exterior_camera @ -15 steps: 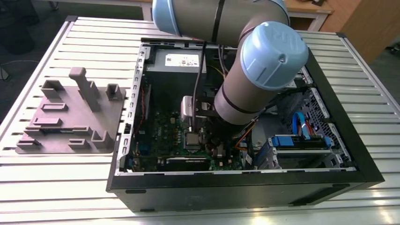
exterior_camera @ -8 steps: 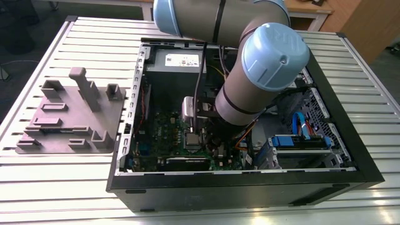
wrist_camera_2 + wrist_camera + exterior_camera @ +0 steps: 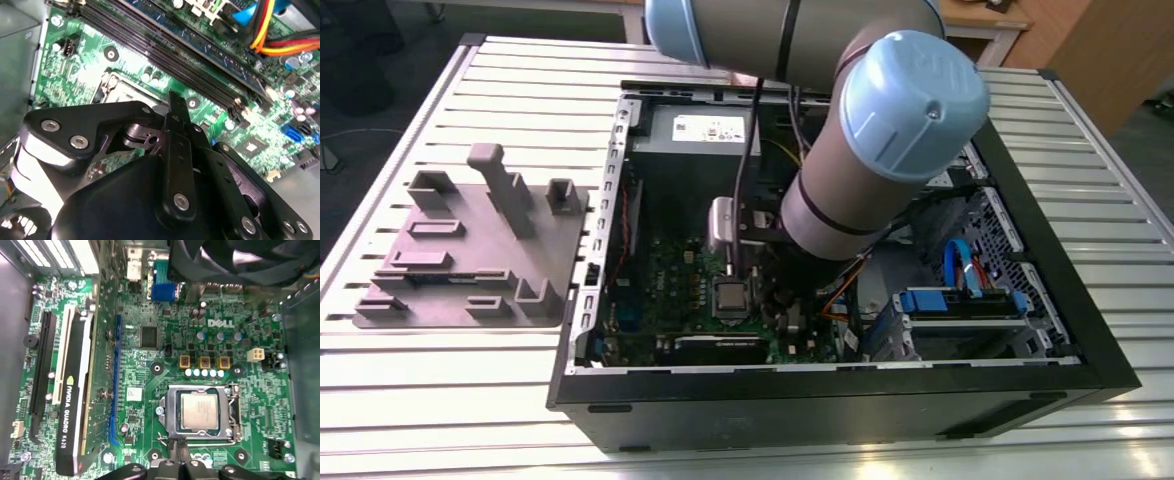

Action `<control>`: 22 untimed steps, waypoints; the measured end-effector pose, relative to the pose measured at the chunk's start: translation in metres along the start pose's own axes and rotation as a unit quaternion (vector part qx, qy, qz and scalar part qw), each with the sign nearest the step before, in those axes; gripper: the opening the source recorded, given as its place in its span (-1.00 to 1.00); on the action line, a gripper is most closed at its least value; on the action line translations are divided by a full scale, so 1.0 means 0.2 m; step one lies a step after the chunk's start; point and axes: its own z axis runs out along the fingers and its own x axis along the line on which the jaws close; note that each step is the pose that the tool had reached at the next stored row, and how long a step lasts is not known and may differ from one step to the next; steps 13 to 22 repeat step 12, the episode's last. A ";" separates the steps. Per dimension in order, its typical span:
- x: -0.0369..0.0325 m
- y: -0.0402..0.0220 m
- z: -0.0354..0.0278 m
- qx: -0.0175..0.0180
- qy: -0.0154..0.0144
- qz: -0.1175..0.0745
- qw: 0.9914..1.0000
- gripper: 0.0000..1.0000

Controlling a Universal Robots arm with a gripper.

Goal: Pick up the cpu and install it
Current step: 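Install the first cpu locking lever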

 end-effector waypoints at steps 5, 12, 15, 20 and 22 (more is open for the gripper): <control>-0.005 0.021 -0.062 0.000 0.000 0.000 1.000 -0.80; -0.006 0.022 -0.063 0.000 0.000 0.000 1.000 -0.80; -0.006 0.022 -0.063 0.000 0.000 0.000 1.000 -0.80; -0.006 0.022 -0.063 0.000 0.000 0.000 1.000 -0.80; -0.006 0.022 -0.063 0.000 0.000 0.000 1.000 -0.80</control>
